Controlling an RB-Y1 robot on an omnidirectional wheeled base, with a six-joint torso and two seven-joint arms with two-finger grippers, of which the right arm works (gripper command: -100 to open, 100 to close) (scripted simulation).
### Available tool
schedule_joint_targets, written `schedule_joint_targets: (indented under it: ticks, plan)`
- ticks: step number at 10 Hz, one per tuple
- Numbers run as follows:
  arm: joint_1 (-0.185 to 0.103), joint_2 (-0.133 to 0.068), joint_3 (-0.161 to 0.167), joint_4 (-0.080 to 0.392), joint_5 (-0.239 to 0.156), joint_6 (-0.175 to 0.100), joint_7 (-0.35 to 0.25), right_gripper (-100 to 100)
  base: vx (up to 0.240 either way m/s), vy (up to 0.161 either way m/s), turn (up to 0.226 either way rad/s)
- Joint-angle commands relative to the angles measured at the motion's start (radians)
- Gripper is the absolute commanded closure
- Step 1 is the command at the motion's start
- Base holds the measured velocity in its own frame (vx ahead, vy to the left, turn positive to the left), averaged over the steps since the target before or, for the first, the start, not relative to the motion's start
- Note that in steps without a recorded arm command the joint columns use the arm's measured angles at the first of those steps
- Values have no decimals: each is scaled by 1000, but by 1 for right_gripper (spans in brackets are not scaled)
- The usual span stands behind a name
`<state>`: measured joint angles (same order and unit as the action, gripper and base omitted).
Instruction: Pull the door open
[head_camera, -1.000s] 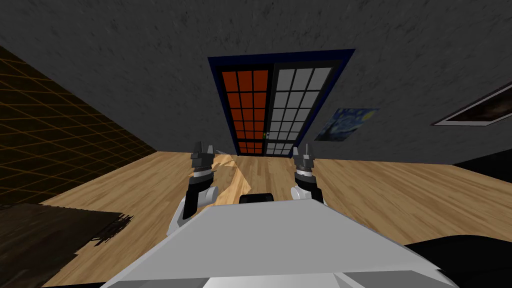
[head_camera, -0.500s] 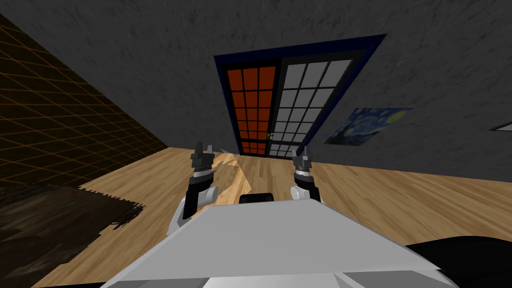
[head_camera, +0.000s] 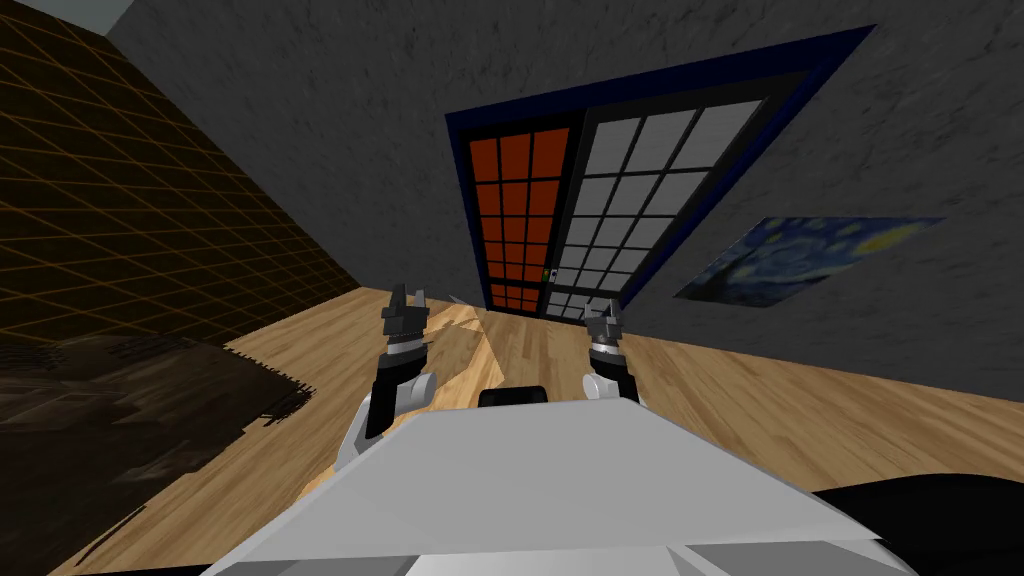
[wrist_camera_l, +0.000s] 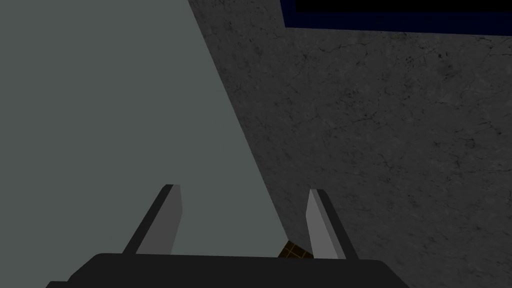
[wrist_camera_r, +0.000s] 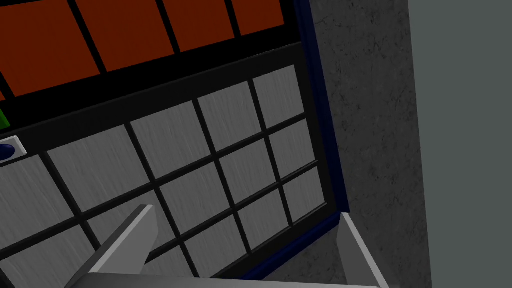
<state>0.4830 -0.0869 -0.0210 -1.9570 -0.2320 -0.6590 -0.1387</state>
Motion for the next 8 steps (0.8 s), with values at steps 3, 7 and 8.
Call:
schedule_joint_targets:
  ticks: [3, 7, 8]
  plan:
    - [-21, -15, -29, 102, -45, -22, -97, -100, 87, -54, 187]
    - [-51, -34, -67, 227, -101, -46, -212, -100, 85, -47, 200]
    - [-59, -39, -77, 261, -116, -52, -242, -100, 83, -66, 185]
